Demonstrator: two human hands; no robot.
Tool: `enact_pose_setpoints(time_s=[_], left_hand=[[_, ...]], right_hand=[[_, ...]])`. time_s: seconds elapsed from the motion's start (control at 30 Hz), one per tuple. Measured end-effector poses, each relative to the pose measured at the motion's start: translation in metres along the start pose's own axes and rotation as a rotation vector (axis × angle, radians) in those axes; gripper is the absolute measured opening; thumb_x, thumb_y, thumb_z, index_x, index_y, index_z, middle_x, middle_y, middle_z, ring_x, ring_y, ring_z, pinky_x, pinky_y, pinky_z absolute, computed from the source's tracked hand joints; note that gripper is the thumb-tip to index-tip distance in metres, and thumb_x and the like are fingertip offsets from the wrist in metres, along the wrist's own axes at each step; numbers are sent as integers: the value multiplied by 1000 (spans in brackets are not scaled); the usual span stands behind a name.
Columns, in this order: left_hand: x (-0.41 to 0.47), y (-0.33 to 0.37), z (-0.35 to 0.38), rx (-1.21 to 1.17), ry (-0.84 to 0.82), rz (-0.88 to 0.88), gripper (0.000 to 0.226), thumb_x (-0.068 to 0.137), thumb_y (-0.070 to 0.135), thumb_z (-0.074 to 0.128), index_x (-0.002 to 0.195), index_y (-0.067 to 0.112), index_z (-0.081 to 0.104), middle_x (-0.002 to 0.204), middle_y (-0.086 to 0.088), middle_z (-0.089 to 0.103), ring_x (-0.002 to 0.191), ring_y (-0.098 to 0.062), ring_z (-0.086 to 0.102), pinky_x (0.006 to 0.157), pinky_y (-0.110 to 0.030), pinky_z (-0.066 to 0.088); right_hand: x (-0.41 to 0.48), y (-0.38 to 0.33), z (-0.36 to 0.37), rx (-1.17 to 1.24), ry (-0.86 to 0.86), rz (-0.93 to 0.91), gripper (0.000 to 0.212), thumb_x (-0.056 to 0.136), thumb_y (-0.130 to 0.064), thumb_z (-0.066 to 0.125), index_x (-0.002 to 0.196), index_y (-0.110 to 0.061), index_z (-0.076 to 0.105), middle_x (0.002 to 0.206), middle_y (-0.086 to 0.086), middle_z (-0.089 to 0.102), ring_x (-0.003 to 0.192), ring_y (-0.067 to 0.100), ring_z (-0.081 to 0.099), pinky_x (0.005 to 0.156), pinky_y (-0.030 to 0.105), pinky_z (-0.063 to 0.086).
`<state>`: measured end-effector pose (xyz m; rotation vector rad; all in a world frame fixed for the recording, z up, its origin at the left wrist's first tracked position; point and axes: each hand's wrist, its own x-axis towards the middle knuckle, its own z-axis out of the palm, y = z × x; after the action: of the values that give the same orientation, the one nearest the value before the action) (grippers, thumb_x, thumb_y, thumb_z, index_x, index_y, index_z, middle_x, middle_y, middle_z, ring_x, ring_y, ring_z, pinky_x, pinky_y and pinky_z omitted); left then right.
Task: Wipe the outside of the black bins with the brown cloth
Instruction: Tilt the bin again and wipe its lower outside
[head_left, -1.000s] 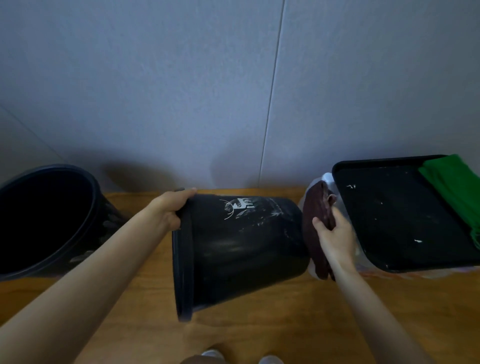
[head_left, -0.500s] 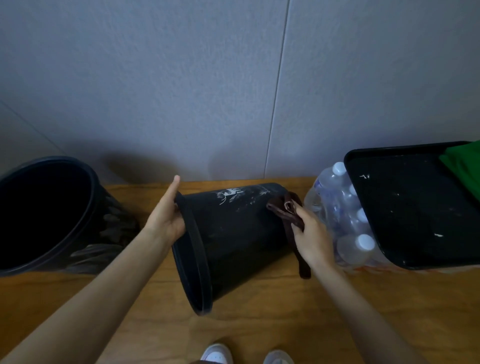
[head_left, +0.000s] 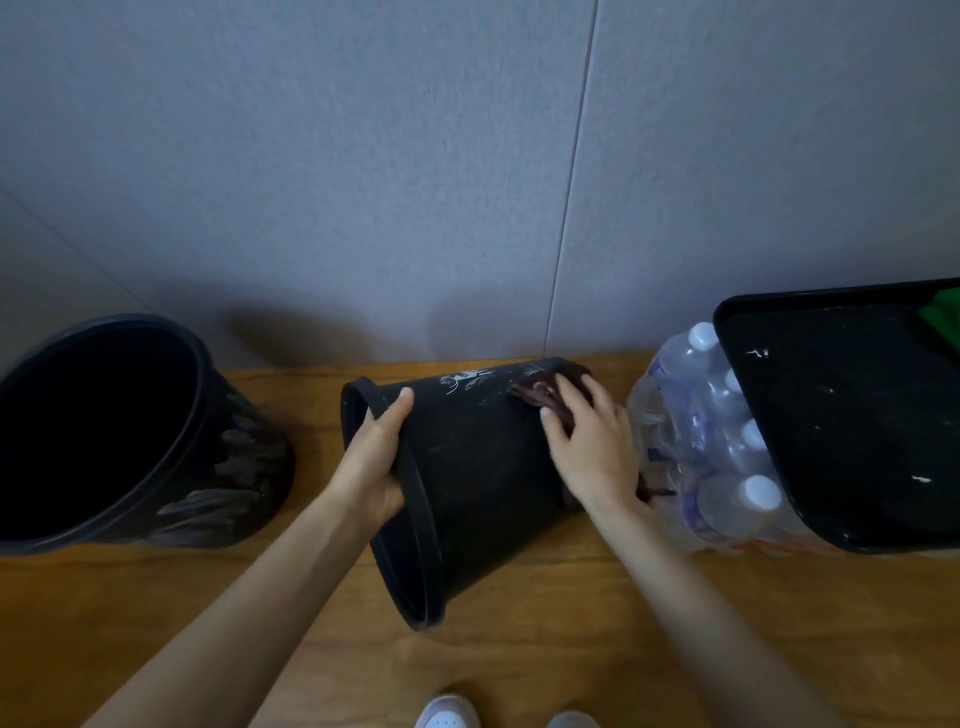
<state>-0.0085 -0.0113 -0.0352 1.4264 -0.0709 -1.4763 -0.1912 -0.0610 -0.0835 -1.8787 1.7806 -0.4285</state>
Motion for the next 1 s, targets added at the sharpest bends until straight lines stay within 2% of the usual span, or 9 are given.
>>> enact_pose_setpoints(time_s=[0.13,0.2,0.37,0.43,0.53,0.63,0.77,0.9,1.0], left_hand=[[2,0,1,-35,-29,-51,51,92,47,46,129,12,49,108,-18,66,85,-31,70,57,-40,56],[4,-2,-1,-22,-26,-64,53,92,50,42,125,9,52,105,-19,67,88,-32,69,61,-40,55],[1,-1,6,-33,-78,-92,50,93,48,43,132,16,46,117,-21,63,91,-34,68,55,-40,57],[2,0,5,-17,-68,-62,45,95,43,42,132,17,45,120,-17,61,95,-32,65,55,-43,56],[3,0,1,11,-83,-61,42,96,40,41,132,19,45,123,-14,59,103,-31,60,66,-47,53],[4,1,2,8,-101,-64,42,96,40,41,133,19,44,123,-14,60,106,-32,60,71,-49,53],[4,2,3,40,-99,-59,44,96,43,41,135,22,41,125,-14,58,109,-34,59,80,-53,52],[2,-3,5,73,-84,-43,48,93,47,44,132,19,44,117,-17,63,96,-33,66,63,-42,58],[-1,-5,4,168,-66,3,50,90,53,43,124,18,54,109,-16,67,94,-30,68,66,-36,57]], right_hand=[[-42,-53,8,121,18,-257,46,90,-54,36,132,-39,47,145,-13,35,130,16,34,90,36,44],[-59,-67,15,156,6,-325,51,88,-57,27,132,-40,46,146,-13,34,130,15,33,87,34,48],[-54,-43,16,48,94,-432,45,88,-36,39,133,-38,45,144,-8,38,126,19,39,78,31,52],[-32,-16,15,-15,105,-333,45,90,-31,45,134,-40,44,147,-10,35,127,21,37,81,36,51],[7,27,6,-52,92,-18,46,94,-26,46,138,-37,40,151,-5,30,131,30,35,90,44,46],[21,42,0,-104,83,34,46,95,-24,45,140,-31,40,151,2,30,132,32,34,95,43,44],[-8,17,2,15,84,-128,47,89,-21,55,134,-30,48,144,-2,36,127,25,38,90,34,43],[-51,-40,12,151,41,-411,45,84,-27,58,129,-33,51,138,-4,41,125,18,39,83,25,44],[-56,-56,13,149,36,-457,43,84,-39,49,128,-37,50,136,-7,41,121,16,42,76,24,49]])
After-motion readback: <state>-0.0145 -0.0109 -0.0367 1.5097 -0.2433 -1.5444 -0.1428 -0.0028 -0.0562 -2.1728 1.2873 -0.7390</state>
